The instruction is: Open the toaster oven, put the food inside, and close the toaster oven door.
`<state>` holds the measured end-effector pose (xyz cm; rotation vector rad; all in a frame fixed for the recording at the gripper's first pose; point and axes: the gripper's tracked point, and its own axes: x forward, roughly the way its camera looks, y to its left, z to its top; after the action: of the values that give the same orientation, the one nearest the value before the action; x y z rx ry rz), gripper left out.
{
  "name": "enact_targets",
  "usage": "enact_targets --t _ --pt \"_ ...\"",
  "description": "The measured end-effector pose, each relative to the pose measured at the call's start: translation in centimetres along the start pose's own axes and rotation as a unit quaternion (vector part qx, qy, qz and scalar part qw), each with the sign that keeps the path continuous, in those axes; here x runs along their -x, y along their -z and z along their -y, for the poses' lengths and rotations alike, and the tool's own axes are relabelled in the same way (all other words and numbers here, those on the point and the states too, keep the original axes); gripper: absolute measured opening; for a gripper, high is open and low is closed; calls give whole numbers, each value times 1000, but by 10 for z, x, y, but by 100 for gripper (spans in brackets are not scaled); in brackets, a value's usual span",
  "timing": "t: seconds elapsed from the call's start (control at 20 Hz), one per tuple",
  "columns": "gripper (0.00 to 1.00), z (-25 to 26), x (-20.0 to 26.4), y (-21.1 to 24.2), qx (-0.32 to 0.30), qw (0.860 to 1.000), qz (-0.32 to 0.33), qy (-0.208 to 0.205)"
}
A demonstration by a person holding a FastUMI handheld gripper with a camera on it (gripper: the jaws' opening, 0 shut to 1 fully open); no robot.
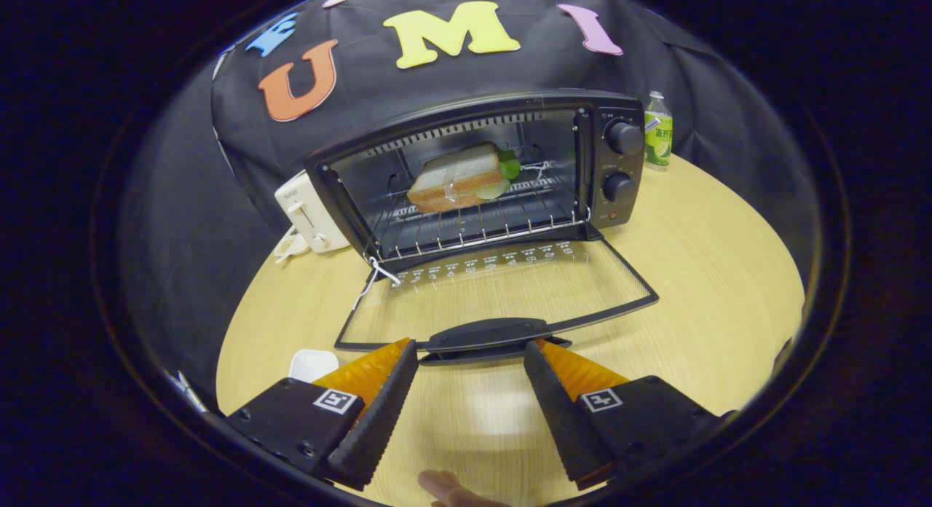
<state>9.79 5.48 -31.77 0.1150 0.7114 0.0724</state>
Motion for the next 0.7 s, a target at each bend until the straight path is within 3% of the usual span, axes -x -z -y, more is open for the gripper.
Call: enact_targets --t 0.35,0.7 --pt "96 -6 12 -15 -3 999 49 0" --pt "96 -17 36 -49 46 983 179 6"
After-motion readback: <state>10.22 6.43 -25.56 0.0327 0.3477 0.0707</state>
